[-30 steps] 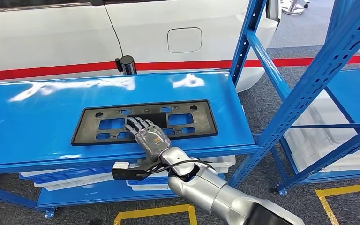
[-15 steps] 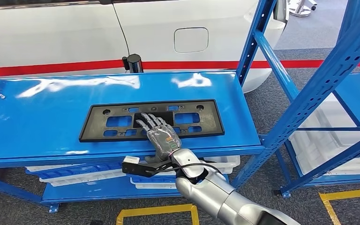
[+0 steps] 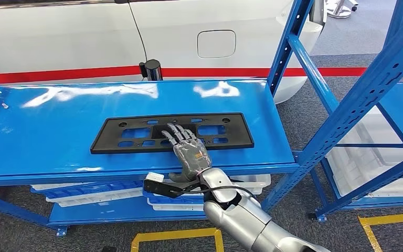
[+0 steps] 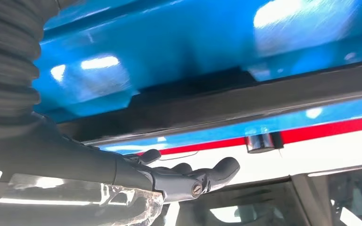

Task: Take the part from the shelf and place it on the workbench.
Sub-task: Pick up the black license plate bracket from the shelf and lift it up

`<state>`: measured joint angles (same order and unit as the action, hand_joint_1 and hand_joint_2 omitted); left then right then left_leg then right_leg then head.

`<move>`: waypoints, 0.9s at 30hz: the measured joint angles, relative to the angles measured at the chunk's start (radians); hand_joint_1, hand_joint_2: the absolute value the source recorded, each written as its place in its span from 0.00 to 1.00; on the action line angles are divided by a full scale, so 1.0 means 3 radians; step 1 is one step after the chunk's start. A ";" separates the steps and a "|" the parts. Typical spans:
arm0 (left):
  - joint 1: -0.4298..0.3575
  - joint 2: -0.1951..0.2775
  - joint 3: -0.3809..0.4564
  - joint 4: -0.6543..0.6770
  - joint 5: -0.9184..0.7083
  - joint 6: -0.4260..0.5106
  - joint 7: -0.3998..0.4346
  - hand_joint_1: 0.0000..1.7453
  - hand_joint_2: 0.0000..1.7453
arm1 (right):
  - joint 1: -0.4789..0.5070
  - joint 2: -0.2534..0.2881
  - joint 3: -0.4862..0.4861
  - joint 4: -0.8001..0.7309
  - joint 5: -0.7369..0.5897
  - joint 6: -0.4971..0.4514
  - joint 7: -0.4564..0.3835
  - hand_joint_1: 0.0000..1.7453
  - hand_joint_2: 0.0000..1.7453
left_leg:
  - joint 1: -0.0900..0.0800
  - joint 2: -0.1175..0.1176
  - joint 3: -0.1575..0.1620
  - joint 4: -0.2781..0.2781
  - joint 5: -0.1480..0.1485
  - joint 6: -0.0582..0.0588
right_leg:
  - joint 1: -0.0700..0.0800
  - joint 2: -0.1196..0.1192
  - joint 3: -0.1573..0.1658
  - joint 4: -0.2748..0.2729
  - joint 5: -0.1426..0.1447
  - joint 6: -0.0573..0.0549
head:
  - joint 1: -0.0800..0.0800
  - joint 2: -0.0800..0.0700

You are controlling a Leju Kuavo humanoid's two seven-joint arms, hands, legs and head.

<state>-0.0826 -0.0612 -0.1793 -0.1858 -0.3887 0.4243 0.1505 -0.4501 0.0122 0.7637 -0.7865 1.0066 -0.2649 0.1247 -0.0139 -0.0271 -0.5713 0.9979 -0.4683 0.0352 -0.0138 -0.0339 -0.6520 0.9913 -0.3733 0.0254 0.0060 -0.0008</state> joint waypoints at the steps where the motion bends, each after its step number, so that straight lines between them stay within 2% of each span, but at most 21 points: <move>1: 0.0000 0.0001 0.0000 0.0000 -0.0010 -0.0003 0.0001 0.00 0.00 | 0.0030 -0.0018 -0.0036 -0.0070 0.0009 0.0027 0.0000 0.00 1.00 | -0.0001 0.0000 -0.0001 0.0000 0.0000 0.0000 | -0.0001 -0.0001 -0.0001 0.0000 0.0000 0.0000 | 0.0000 0.0000; 8: -0.0002 0.0014 -0.0001 0.0000 -0.0050 -0.0014 0.0010 0.00 0.00 | -0.0047 -0.0150 -0.0457 -0.0438 0.0127 0.0155 0.0058 0.00 1.00 | -0.0009 0.0054 0.0012 0.0001 -0.0013 -0.0005 | -0.0009 0.0048 -0.0002 -0.0001 0.0014 0.0014 | 0.0000 0.0000; 13: -0.0024 0.0016 -0.0008 0.0000 -0.0083 -0.0026 0.0010 0.00 0.00 | -0.0059 -0.0191 -0.0602 -0.0635 0.0130 0.0260 0.0009 0.00 1.00 | 0.0000 0.0085 0.0021 0.0001 -0.0028 -0.0017 | -0.0002 0.0084 -0.0009 0.0000 0.0017 0.0018 | -0.0001 0.0000; 19: -0.0056 0.0016 -0.0015 0.0000 -0.0131 -0.0044 0.0004 0.00 0.00 | -0.0118 -0.0233 -0.0685 -0.0853 0.0157 0.0418 -0.0033 0.00 1.00 | 0.0019 0.0098 0.0021 0.0001 -0.0044 -0.0033 | 0.0013 0.0100 -0.0014 0.0000 0.0008 0.0009 | -0.0001 0.0000; 27: -0.0103 0.0016 -0.0050 0.0000 -0.0231 -0.0081 0.0009 0.00 0.00 | -0.0094 -0.0283 -0.0708 -0.0891 0.0195 0.0465 -0.0042 0.00 1.00 | 0.0023 0.0100 0.0020 0.0000 -0.0049 -0.0035 | 0.0018 0.0104 -0.0017 0.0000 0.0004 0.0005 | -0.0001 0.0000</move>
<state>-0.1134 -0.0565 -0.1942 -0.1859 -0.4580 0.4001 0.1531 -0.4783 -0.0727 0.5512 -1.0537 1.0652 -0.1254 0.1122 -0.0071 0.0030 -0.5653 0.9980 -0.4828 0.0246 -0.0085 -0.0028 -0.6570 0.9914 -0.3720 0.0269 0.0057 -0.0008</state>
